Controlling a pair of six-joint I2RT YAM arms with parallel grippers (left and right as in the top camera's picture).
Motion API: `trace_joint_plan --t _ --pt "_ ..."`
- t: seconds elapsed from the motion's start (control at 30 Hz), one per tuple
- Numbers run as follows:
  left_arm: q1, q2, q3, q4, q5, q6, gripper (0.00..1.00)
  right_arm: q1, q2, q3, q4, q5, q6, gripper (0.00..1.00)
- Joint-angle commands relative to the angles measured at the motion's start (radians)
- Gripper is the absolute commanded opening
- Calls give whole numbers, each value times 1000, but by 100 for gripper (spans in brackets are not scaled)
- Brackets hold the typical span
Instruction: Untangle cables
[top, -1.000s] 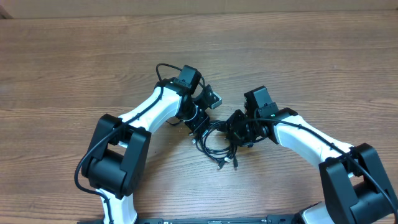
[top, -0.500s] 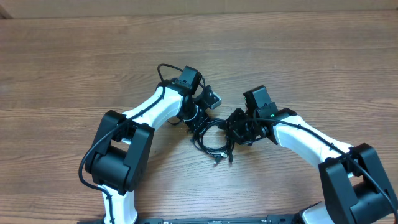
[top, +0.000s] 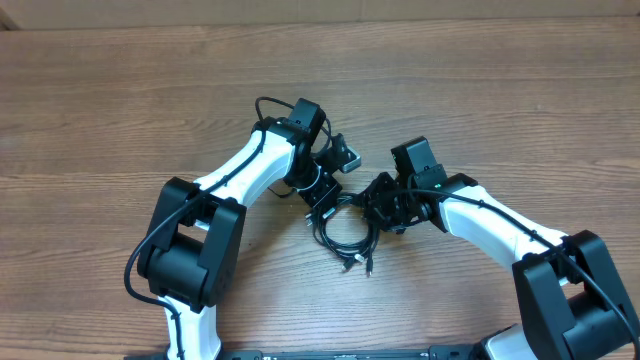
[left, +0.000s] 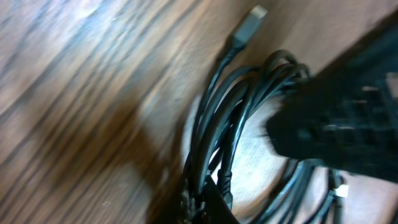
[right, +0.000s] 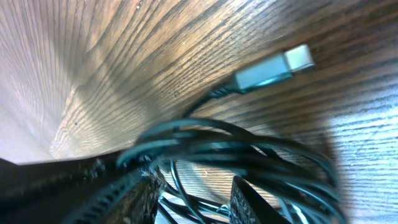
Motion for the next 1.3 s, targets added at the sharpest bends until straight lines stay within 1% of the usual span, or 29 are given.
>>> trace_joint_plan --t 0.0,0.3,0.4,0.57,0.63,0.73,0.8,0.93,1.0,1.1,1.27 --pt "-3 16 22 -5 127 56 4 7 6 30 7 14 52 36" --pt "-3 16 22 -7 192 63 4 8 6 30 21 31 51 36" --pt "-3 16 22 -8 231 70 4 21 6 28 18 76 51 36" --pt "-3 16 22 -8 235 70 4 74 6 28 27 163 52 35" --pt "-3 16 22 -8 235 70 4 97 6 28 29 206 52 32" --pt "-3 16 22 -8 224 70 4 124 6 28 23 252 51 22" --pt "-3 16 22 -8 207 69 4 130 6 28 21 257 51 19" --pt "-3 16 22 -8 201 69 4 131 6 28 10 258 51 21" --pt "-3 16 22 -8 184 69 4 131 6 28 0 259 51 24" --pt "-3 16 22 -8 139 69 4 131 6 28 -16 282 51 27" --pt "-3 16 22 -8 130 68 4 131 7 28 -15 319 48 27"
